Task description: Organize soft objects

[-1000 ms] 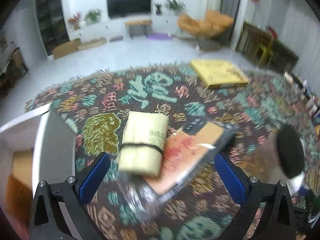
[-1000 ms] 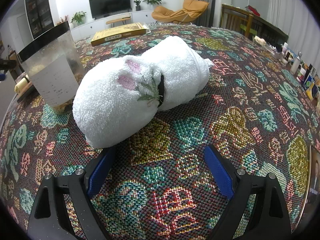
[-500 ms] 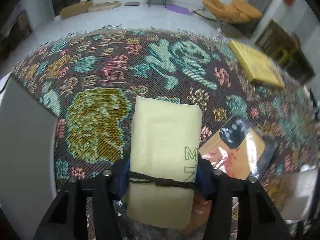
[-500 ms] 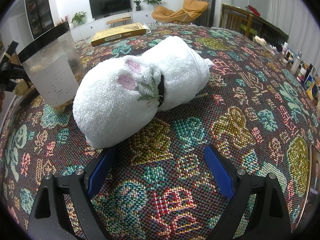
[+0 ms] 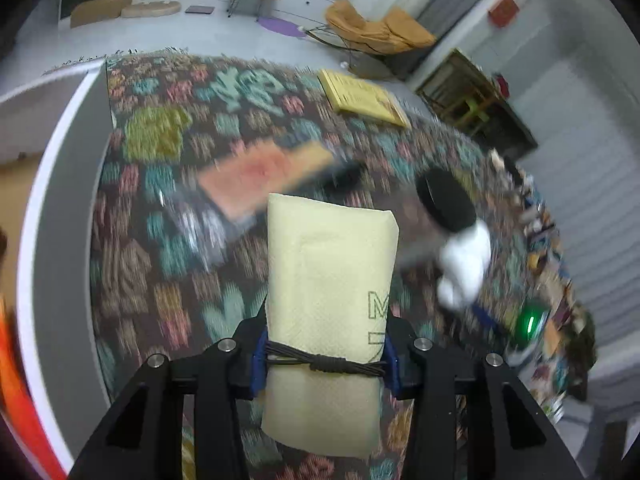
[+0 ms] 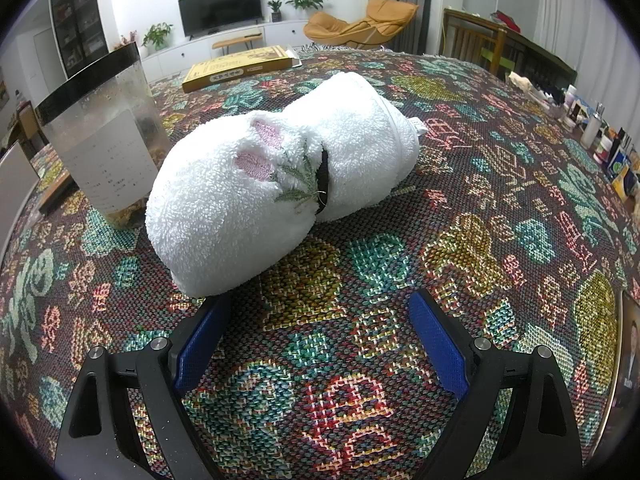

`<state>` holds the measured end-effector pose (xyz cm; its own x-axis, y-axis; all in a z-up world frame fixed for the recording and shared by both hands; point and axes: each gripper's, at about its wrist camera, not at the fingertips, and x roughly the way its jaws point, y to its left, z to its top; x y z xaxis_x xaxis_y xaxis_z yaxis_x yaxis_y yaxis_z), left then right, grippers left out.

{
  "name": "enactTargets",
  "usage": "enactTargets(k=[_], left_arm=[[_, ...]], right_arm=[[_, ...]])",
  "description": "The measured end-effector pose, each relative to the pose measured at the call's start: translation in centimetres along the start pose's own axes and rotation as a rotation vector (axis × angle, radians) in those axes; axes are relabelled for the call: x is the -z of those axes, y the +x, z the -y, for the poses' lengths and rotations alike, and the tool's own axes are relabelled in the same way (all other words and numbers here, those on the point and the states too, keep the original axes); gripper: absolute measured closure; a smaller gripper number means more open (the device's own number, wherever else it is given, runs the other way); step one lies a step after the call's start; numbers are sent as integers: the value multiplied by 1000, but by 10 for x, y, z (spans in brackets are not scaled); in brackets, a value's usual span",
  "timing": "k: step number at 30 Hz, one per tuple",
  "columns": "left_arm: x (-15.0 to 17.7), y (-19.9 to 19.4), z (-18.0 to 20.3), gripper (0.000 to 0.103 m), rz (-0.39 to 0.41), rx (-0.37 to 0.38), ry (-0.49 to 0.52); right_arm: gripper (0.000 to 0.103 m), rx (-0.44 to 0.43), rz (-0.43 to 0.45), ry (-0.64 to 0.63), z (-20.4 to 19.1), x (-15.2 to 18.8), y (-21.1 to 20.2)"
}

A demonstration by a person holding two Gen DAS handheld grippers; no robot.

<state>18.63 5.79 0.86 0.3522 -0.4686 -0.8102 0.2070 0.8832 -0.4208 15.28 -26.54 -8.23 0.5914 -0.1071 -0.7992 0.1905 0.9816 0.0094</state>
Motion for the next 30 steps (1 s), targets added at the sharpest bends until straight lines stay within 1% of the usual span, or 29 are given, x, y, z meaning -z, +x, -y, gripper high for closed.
enactTargets(k=[3,5,6,7,8,9,10,11,12,13,14,16,30], left_arm=[[49,17,19,50,14,-108,85],[77,45,21,29,7,-165,107],[87,56,19,26,-3,-186,114],[98,73,17,26,-20,-233,120],[103,73,20,20,50,-268,168],[108,74,26,14,96,-303,219],[110,79,31,7,102,-345,254],[110,87,32,6,86,-374,272],[109,94,31,4,68,-381,281],[109,93,28,0,91,-371,274],[108,94,23,0,93,-355,257],[108,93,17,0,127,-341,243],[109,94,15,0,137,-350,242]], right_arm=[[11,0,0,0,0,0,0],[11,0,0,0,0,0,0],[11,0,0,0,0,0,0],[11,-2,1,1,1,0,0],[11,-3,1,2,1,0,0],[11,-4,2,3,0,0,-1],[11,-3,1,2,0,0,-1],[11,-3,1,2,0,0,0],[11,-2,1,1,0,0,0],[11,-2,1,2,0,0,-1],[11,-2,1,2,0,0,-1],[11,-3,1,2,0,0,0],[11,-2,1,1,0,0,0]])
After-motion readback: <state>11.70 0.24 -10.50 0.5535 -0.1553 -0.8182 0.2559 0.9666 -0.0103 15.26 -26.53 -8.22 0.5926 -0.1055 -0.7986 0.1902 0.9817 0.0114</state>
